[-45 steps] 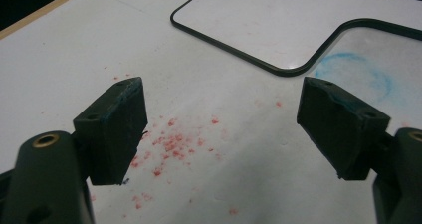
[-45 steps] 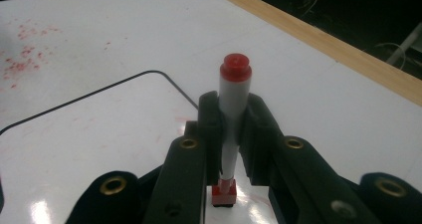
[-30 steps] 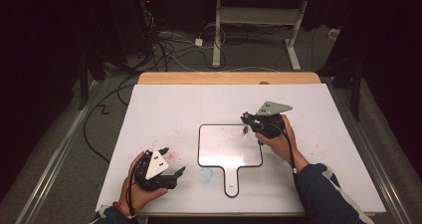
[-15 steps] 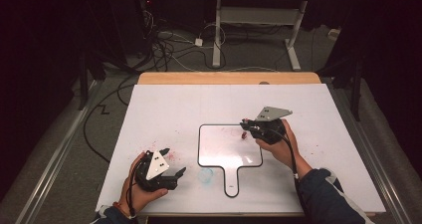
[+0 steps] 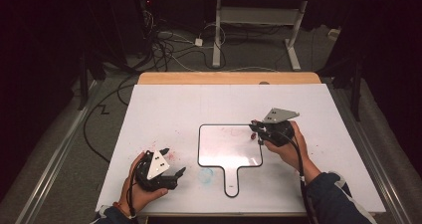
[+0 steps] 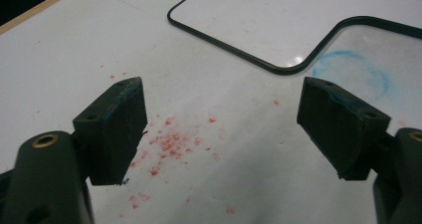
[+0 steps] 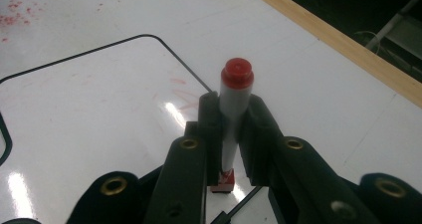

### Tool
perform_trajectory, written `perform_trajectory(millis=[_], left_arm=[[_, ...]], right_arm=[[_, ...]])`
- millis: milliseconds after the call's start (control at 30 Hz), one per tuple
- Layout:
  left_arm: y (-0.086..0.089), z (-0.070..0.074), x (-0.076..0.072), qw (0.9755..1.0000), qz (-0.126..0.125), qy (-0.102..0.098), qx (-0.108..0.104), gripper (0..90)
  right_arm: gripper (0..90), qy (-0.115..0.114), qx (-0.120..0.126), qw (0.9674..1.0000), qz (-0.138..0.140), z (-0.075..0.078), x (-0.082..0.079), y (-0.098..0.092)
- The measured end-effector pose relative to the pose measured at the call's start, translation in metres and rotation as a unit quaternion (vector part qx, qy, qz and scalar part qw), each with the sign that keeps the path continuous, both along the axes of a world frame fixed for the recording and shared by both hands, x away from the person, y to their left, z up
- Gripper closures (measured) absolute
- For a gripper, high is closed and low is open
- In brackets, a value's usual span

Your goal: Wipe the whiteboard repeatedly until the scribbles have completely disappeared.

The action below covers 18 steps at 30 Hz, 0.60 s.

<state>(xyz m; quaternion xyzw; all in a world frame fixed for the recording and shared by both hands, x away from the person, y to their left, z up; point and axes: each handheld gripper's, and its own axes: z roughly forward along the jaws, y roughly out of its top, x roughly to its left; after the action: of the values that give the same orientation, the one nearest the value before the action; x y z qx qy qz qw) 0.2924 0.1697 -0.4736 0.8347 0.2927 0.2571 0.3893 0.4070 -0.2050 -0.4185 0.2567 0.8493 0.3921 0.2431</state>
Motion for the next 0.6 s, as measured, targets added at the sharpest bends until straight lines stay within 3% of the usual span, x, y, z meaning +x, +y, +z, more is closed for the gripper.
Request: perform_trajectory(millis=[100,233,300,400,467,600], left_arm=[[-0.001,0.0,0.0,1.0,-0.001,-0.002,0.002,19.1],[-0.001,0.0,0.0,1.0,-0.002,-0.002,0.002,19.1],[0.0,0.0,0.0,1.0,-0.001,-0.002,0.001,19.1],[0.001,0.0,0.0,1.0,0.002,0.005,-0.003,19.1],[0.001,0.0,0.0,1.0,0.002,0.005,-0.003,19.2],[0.0,0.0,0.0,1.0,-0.002,-0.001,0.0,19.1]], right_arm=[[81.3,0.006,0.026,0.9994,0.021,-0.003,-0.003,0.003],[81.3,0.008,0.038,0.9986,0.037,-0.005,-0.006,0.011],[81.3,0.002,0.023,0.9993,0.031,-0.004,-0.005,0.01],[81.3,-0.029,-0.021,0.9993,0.005,-0.002,-0.002,0.005],[81.3,-0.027,-0.012,0.9995,-0.006,-0.003,0.003,-0.001],[81.3,-0.051,-0.017,0.9984,-0.014,-0.007,0.013,-0.005]])
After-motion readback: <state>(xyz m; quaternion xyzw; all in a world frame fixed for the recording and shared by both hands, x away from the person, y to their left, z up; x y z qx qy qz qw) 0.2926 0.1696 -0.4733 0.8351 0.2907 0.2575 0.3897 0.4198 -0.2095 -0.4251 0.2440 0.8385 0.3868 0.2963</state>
